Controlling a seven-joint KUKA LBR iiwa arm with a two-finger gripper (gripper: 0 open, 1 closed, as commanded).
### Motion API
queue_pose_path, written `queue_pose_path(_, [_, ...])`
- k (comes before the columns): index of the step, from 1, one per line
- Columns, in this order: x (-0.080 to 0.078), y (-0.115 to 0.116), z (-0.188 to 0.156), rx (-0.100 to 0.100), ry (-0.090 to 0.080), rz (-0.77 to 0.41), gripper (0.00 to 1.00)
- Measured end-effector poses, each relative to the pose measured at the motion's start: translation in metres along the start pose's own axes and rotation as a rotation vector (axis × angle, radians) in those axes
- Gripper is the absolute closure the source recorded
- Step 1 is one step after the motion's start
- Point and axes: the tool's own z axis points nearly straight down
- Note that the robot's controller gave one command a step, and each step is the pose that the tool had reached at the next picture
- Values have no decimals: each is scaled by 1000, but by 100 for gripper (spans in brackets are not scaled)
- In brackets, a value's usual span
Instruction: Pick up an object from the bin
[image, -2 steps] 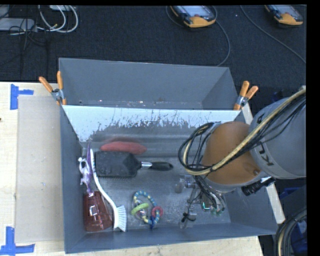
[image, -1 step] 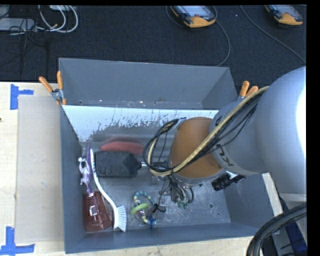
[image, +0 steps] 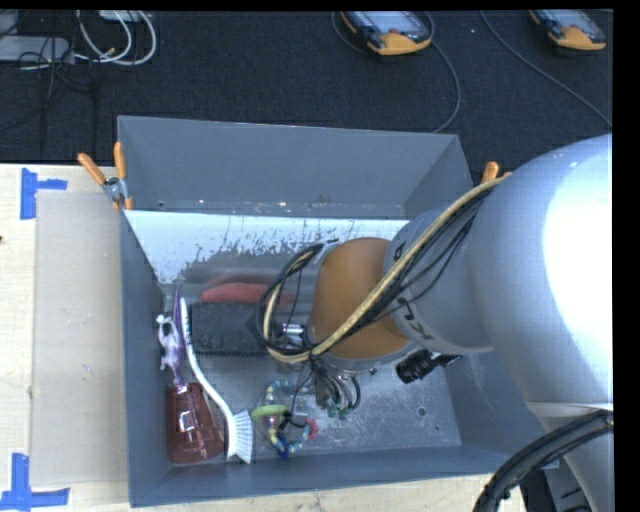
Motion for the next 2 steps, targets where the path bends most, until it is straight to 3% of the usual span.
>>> queue_pose_path(1, [8,-38,-8,2,-5,-265,100])
queue_pose_path(2, [8,-38,-8,2,-5,-264,100])
